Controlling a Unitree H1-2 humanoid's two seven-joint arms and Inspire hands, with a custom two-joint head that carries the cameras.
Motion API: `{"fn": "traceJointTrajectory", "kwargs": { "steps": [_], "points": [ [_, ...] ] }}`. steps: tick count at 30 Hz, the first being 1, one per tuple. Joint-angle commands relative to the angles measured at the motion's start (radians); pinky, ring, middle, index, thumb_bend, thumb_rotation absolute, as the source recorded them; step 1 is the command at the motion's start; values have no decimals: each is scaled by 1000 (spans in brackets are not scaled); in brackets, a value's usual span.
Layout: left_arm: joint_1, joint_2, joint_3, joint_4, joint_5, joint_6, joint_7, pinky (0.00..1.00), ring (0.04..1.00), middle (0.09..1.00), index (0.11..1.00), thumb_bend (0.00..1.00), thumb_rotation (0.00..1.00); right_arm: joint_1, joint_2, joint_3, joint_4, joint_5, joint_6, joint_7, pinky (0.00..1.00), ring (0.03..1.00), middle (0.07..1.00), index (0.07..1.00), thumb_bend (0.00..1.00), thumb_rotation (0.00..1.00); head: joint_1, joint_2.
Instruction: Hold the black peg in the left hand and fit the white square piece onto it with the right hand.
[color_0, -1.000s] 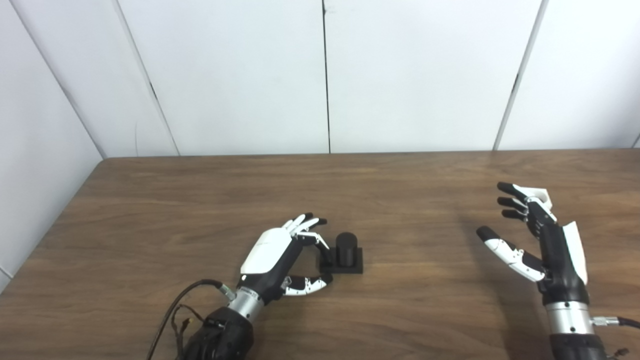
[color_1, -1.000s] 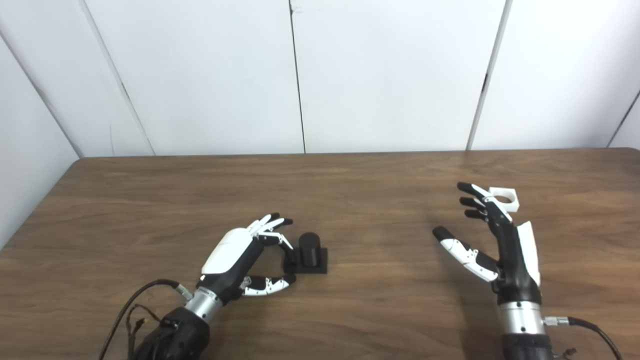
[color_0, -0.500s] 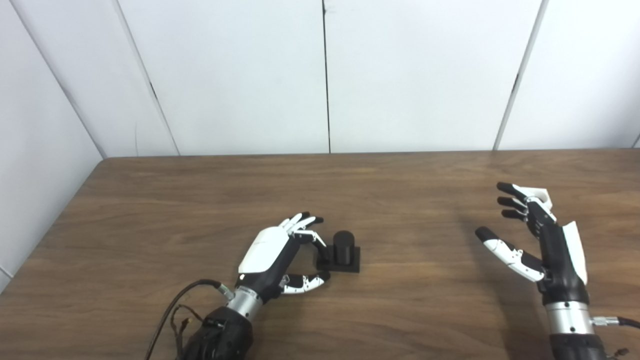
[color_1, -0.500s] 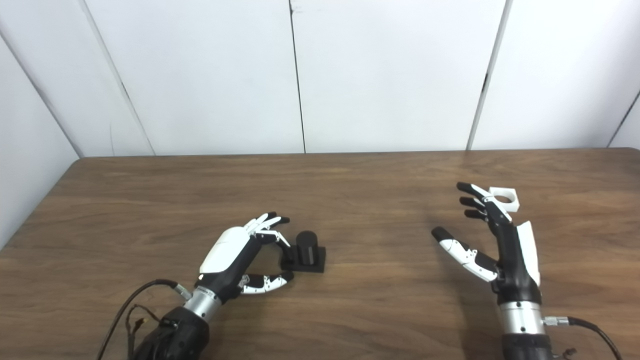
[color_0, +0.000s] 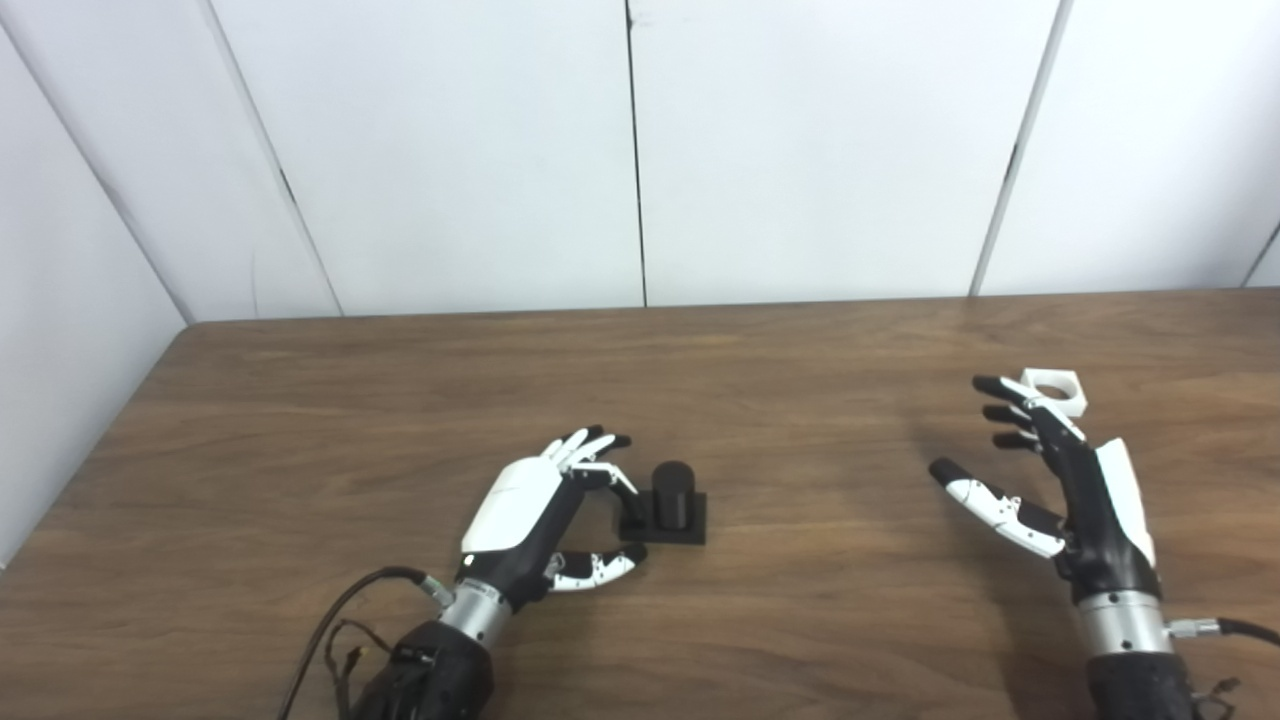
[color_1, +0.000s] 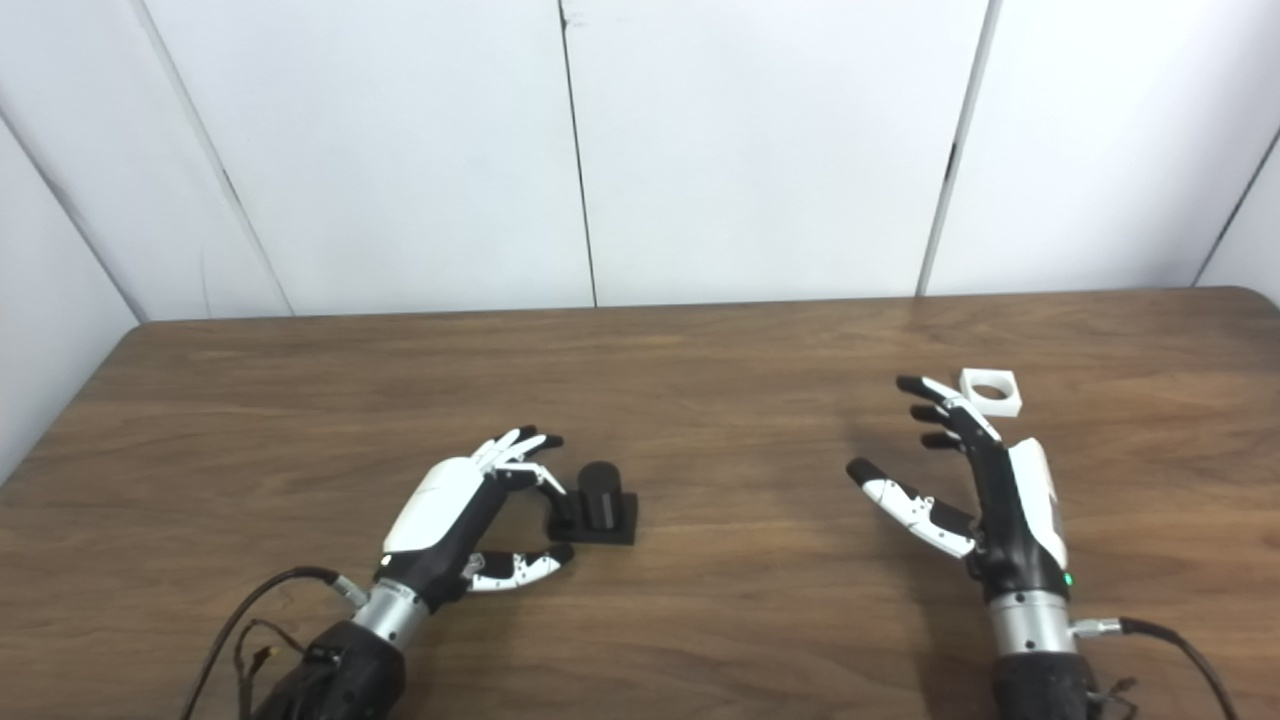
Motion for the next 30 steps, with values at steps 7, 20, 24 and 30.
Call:
{"fn": "traceJointTrajectory", "kwargs": {
  "steps": [7, 20, 24, 30],
  "points": [
    [-33, 17, 5, 5, 3, -16, 14, 950, 970, 903, 485, 519, 65, -93, -153, -47, -55, -47, 88, 44, 702, 859, 863, 757, 737, 401, -25, -1],
    [-34, 22, 10, 3, -17, -20, 0, 986, 976, 904, 484, 522, 63, -151, -239, -28, -7, -106, 144, 91, 717, 873, 884, 769, 742, 453, -83, -19],
    [-35, 26, 9, 0, -12, -16, -3, 987, 976, 908, 485, 521, 65, -193, -277, -16, 30, -117, 153, 114, 726, 877, 894, 777, 736, 436, -87, -22],
    [-35, 29, 13, 7, -27, -28, 0, 985, 978, 908, 484, 521, 64, -279, -336, 38, 119, -149, 183, 187, 738, 899, 913, 801, 748, 438, -104, -30]
  ]
}}
